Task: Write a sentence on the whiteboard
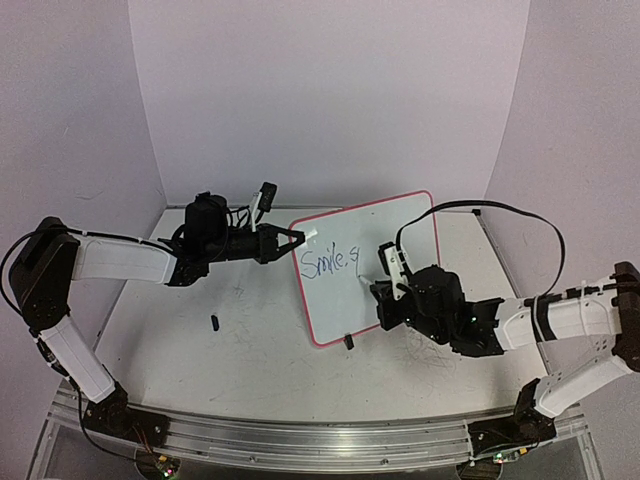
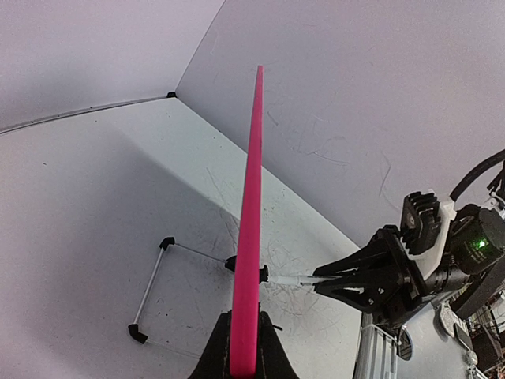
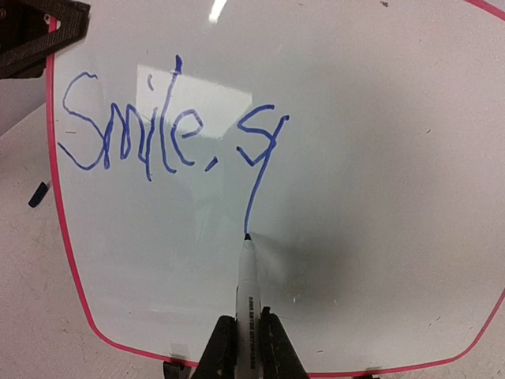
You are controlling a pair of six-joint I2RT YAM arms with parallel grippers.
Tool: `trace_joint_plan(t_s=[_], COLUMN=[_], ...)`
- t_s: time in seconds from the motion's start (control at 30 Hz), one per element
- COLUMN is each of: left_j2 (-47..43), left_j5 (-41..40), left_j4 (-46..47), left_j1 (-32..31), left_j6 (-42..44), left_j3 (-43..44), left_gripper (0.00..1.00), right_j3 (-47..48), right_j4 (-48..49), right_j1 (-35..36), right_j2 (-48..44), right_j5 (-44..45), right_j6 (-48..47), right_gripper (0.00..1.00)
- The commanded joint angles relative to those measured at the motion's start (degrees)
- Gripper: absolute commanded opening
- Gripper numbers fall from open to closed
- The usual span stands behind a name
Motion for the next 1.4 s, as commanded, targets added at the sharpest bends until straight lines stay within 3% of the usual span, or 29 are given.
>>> trace_joint_plan(t_s=[0.0,0.73,1.37], left_j2=[0.1,0.1,-0.1], left_j5=[0.2,0.2,0.4], left_j4=[-6.4,-6.4,-6.4], left_j1=[-0.7,-0.7,-0.7], left_j6=[4.2,4.7,4.7], left_j3=[-0.7,-0.9,-0.9], left_gripper=[0.0,0.0,0.0], right_j3=[2.9,6.1,6.1], right_j4=[2.2,6.5,2.0], right_j1=[-0.4,-3.7,-3.7], right_j2=[-3.1,2.1,2.1], right_j5=[0.9,-1.0,5.5], right_j6=[-1.2,-5.3,-1.8], right_gripper=[0.0,0.0,0.0])
